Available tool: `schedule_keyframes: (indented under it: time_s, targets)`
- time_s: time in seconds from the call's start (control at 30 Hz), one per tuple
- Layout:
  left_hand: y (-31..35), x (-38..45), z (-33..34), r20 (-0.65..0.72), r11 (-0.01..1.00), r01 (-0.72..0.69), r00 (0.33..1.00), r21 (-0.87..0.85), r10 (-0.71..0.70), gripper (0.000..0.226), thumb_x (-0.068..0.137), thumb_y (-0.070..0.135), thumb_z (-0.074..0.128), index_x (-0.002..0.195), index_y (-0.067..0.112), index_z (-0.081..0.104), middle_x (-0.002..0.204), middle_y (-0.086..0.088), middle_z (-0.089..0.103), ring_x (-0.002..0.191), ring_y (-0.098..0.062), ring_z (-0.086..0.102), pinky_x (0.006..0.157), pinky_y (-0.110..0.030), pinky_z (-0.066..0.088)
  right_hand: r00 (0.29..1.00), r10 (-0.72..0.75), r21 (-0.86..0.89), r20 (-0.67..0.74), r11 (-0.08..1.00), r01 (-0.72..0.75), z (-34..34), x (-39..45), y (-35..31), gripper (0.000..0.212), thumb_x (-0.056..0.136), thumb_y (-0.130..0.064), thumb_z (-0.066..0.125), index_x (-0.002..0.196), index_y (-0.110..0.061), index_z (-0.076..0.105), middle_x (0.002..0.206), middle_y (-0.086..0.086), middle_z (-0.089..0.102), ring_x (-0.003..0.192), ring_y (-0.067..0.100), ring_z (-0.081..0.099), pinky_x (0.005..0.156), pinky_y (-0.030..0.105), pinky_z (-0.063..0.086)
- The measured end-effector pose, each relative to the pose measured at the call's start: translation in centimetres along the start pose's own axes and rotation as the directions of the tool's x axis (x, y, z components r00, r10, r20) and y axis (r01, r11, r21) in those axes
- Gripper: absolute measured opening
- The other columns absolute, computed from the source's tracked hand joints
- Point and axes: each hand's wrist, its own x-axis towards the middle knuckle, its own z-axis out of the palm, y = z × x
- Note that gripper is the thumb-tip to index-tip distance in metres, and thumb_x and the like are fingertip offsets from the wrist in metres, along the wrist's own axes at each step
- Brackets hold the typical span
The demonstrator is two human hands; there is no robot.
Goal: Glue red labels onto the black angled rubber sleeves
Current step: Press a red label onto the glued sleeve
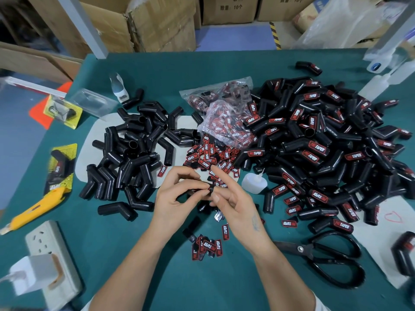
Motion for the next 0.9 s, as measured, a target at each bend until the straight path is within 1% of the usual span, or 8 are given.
schedule_keyframes:
  time_s: [0.07,0.2,0.27,0.33,0.47,0.53,0.63,0.9]
  targets:
    - [-0.1,-0.1,0.1,-0.002,1.0,-0.002,1.0,0.003,0.002,0.012,0.088,0.006,0.08,0.097,0.014,0.081,0.108,-0.007,0.06,0.103,-0.019,0.063,0.089,-0.021,0.051,1.0,0.005,0.005,-0.001,1.0,-0.005,0.1,0.0,0.1,0.054,0.109,0.001,0.049,0.157,-0.021,0.038,0.11,0.013,0.077,0.114,0.016,0.071,0.102,0.024,0.05]
    - [-0.7,-0.1,-0.3,0.025,0.996,0.078,0.997,-0.044,-0.077,0.008,0.089,0.013,0.08,0.095,0.01,0.083,0.106,-0.006,0.061,0.1,-0.03,0.064,0.086,-0.054,0.058,1.0,0.007,0.012,0.009,1.0,-0.007,0.0,0.1,0.2,0.055,0.108,-0.003,0.053,0.156,-0.025,0.04,0.112,0.008,0.079,0.115,0.018,0.072,0.101,0.023,0.049]
    - [-0.7,0.0,-0.5,0.047,0.991,0.116,0.992,-0.068,-0.113,0.009,0.088,0.009,0.08,0.097,0.009,0.083,0.106,-0.005,0.062,0.1,-0.034,0.064,0.083,-0.062,0.058,1.0,0.013,0.027,0.005,1.0,-0.013,-0.1,0.1,0.3,0.056,0.108,-0.006,0.056,0.157,-0.027,0.041,0.113,0.005,0.079,0.116,0.019,0.072,0.101,0.022,0.05]
    - [-0.5,0.1,-0.6,0.056,0.994,0.101,0.994,-0.031,-0.099,0.011,0.089,0.008,0.079,0.098,0.013,0.083,0.105,-0.001,0.064,0.101,-0.027,0.065,0.089,-0.055,0.057,1.0,0.009,0.046,-0.002,0.999,-0.009,-0.1,0.2,0.4,0.056,0.107,-0.009,0.058,0.157,-0.029,0.042,0.112,0.004,0.079,0.115,0.02,0.073,0.1,0.022,0.05]
    - [-0.1,0.5,-1.1,0.072,0.998,0.061,0.995,0.004,-0.061,0.015,0.091,0.011,0.077,0.102,0.02,0.082,0.106,0.005,0.066,0.103,-0.019,0.066,0.096,-0.027,0.05,1.0,-0.011,0.104,0.001,0.995,0.011,-0.2,0.4,0.5,0.054,0.107,-0.014,0.06,0.156,-0.031,0.045,0.096,-0.006,0.078,0.114,0.025,0.074,0.098,0.02,0.05]
    - [-0.1,0.6,-1.2,0.104,0.998,0.058,0.993,0.015,-0.059,0.018,0.093,0.009,0.075,0.105,0.02,0.082,0.107,0.005,0.066,0.104,-0.02,0.066,0.097,-0.025,0.048,1.0,-0.004,0.125,-0.006,0.992,0.005,-0.3,0.3,0.6,0.054,0.106,-0.015,0.061,0.154,-0.035,0.047,0.094,-0.006,0.078,0.114,0.027,0.074,0.099,0.022,0.049]
    - [-0.1,0.7,-1.5,0.156,0.998,0.059,0.986,0.015,-0.06,0.022,0.095,0.007,0.07,0.109,0.021,0.081,0.11,0.005,0.065,0.107,-0.021,0.066,0.099,-0.024,0.048,1.0,0.008,0.129,-0.02,0.992,-0.005,-0.4,0.3,0.5,0.054,0.106,-0.014,0.061,0.153,-0.037,0.047,0.107,0.004,0.08,0.115,0.026,0.073,0.099,0.023,0.05]
    - [0.2,0.7,-1.8,0.216,0.999,0.013,0.976,0.03,-0.019,0.025,0.098,0.004,0.064,0.116,0.014,0.079,0.112,-0.002,0.064,0.109,-0.019,0.065,0.102,-0.023,0.047,0.998,0.022,0.196,-0.056,0.981,-0.01,-0.1,0.3,0.2,0.055,0.103,-0.01,0.065,0.152,-0.026,0.048,0.108,0.013,0.08,0.108,0.027,0.076,0.099,0.024,0.053]
